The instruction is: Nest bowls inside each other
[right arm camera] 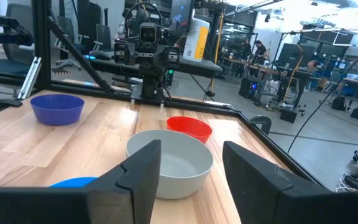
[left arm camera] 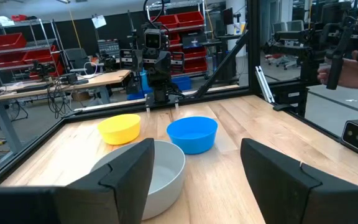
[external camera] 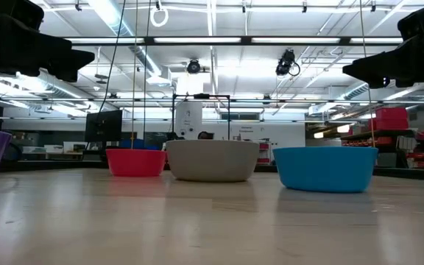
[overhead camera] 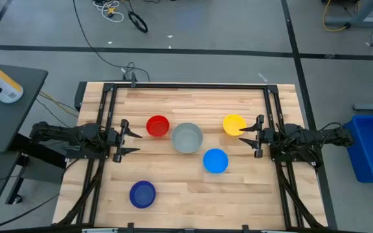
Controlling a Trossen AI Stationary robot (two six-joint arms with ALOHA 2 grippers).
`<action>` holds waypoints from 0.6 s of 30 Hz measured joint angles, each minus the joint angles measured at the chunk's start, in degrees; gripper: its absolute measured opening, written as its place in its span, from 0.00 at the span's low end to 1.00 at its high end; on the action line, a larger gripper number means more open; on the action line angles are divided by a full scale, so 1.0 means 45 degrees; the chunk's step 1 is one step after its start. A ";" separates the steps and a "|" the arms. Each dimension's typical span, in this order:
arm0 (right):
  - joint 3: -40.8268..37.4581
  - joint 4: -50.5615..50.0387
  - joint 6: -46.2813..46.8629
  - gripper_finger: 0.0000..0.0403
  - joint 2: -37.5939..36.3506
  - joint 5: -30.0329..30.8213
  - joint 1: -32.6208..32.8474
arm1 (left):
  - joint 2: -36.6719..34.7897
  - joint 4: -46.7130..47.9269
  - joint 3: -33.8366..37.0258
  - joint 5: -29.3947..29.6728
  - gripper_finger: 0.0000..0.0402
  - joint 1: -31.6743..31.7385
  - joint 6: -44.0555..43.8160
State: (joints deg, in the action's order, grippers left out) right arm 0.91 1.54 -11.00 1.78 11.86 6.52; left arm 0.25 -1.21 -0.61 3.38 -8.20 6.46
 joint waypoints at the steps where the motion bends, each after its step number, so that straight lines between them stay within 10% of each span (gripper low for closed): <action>1: -0.0001 0.0005 0.0000 0.45 0.0004 0.0004 0.0000 | 0.0000 0.0000 0.0000 0.0000 0.62 -0.0002 0.0000; 18: 0.0000 0.0504 0.3301 0.37 0.0005 0.0257 -0.0014 | 0.0005 -0.1170 0.0022 0.0683 0.62 0.0003 -0.1779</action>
State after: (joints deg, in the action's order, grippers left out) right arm 0.91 3.81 3.85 1.80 13.01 6.46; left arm 0.27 -6.48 -0.51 6.45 -8.19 -1.55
